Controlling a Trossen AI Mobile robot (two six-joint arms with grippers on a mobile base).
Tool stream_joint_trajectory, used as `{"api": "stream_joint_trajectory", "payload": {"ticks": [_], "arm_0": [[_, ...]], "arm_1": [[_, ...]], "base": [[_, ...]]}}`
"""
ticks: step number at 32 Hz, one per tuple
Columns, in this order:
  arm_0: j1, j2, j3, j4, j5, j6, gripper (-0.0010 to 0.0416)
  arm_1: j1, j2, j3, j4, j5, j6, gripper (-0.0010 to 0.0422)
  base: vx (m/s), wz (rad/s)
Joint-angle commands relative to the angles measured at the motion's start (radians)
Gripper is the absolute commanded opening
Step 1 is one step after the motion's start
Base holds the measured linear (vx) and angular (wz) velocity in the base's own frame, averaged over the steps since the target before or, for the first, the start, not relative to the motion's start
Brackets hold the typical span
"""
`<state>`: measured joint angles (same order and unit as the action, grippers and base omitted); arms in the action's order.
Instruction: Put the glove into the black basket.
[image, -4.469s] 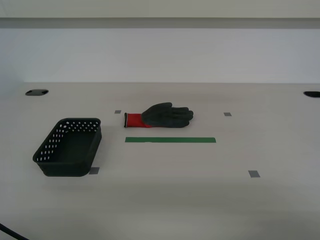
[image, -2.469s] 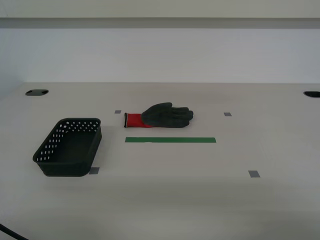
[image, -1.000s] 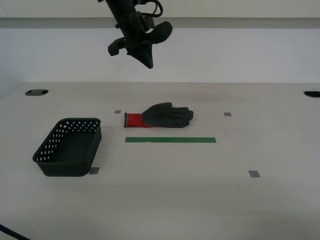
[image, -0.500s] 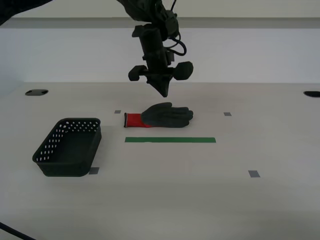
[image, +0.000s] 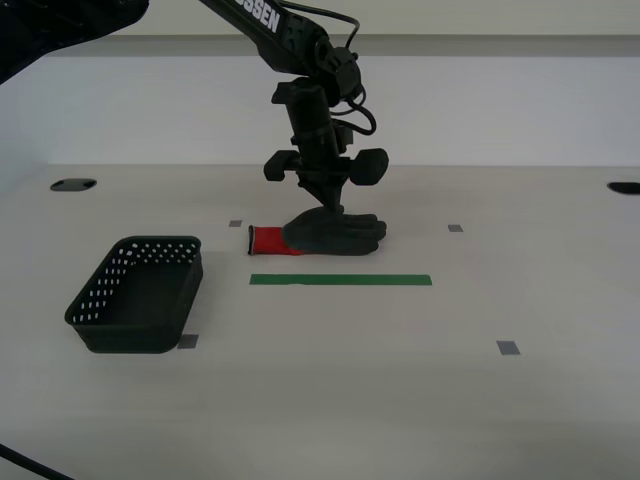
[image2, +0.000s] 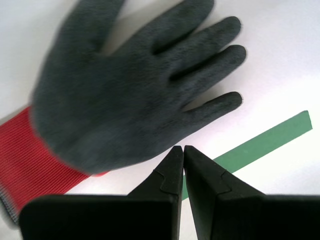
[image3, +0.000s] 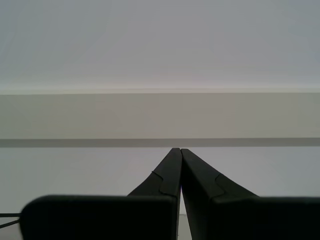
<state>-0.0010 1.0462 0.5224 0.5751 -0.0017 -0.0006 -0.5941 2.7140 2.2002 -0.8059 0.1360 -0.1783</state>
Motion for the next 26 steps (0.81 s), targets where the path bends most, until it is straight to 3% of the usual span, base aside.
{"api": "stream_joint_trajectory", "payload": {"ticks": [1,4,5,8,10,13,15,17,26], "arm_0": [[0.001,0.000,0.001,0.000,0.001,0.000,0.0001],[0.001,0.000,0.000,-0.002,0.001,0.000,0.0001],[0.001,0.000,0.000,-0.002,0.001,0.000,0.0001],[0.001,0.000,0.000,-0.003,0.001,0.000,0.0001],[0.001,0.000,0.000,-0.003,0.001,0.000,0.0000],[0.001,0.000,0.000,-0.003,0.001,0.000,0.0000],[0.001,0.000,0.001,-0.003,0.001,0.000,0.0001],[0.001,0.000,0.000,-0.003,0.001,0.000,0.0001],[0.001,0.000,0.000,-0.004,0.001,0.000,0.0001]], "arm_1": [[-0.001,-0.003,-0.007,0.033,0.003,0.003,0.0045],[0.000,-0.003,-0.009,0.035,-0.001,-0.005,0.0100],[0.001,-0.003,-0.009,0.037,-0.025,-0.006,0.0135],[0.002,-0.003,-0.009,0.072,-0.035,-0.012,0.0209],[0.002,-0.003,-0.009,0.093,-0.076,-0.022,0.0233],[0.001,-0.003,-0.009,0.119,-0.106,-0.025,0.0252],[0.002,-0.003,-0.009,0.131,-0.112,-0.026,0.0249],[0.003,-0.002,-0.013,0.132,-0.145,-0.027,0.0231],[0.006,-0.002,-0.093,0.219,-0.144,-0.018,0.0158]], "base": [[0.000,0.000],[0.000,0.000],[0.000,0.000],[0.000,0.000],[0.000,0.000],[0.000,0.000],[0.000,0.000],[0.000,0.000],[0.000,0.000]]}}
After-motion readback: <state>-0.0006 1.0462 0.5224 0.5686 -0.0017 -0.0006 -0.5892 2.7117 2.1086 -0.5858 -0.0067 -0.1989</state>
